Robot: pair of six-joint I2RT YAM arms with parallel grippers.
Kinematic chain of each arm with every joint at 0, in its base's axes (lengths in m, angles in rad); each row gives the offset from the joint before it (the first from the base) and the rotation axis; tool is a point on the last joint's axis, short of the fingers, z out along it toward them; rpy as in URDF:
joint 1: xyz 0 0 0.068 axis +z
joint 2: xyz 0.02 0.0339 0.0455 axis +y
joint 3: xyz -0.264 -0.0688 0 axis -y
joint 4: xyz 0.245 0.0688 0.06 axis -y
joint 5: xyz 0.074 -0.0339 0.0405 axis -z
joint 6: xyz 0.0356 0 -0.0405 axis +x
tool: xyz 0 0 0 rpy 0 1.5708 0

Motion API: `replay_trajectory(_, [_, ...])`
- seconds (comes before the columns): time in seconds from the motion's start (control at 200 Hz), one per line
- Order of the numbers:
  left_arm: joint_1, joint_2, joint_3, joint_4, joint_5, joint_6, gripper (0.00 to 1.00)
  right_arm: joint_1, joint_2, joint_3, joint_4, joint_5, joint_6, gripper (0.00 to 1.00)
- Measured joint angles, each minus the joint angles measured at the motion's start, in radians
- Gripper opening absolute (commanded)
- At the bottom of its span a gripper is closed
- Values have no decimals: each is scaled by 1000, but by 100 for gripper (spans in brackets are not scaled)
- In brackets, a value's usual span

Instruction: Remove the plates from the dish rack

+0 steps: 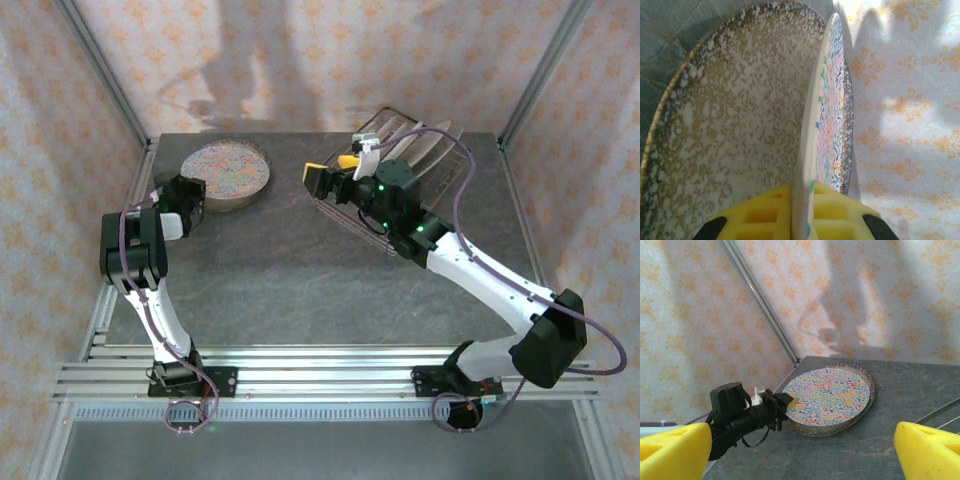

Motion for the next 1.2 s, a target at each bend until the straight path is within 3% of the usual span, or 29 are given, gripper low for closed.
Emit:
replay_trajectory(0.586, [17, 22, 29, -5, 45, 20, 36, 0, 26, 37, -39, 0, 11, 94])
replay_trajectory(0.771, [19, 22, 54, -76, 48, 34, 49, 0, 33, 51, -43, 0, 11, 94])
replay_trajectory(1.201, [19, 22, 187, -371, 51, 110, 57, 0, 38, 52, -44, 3, 23, 94])
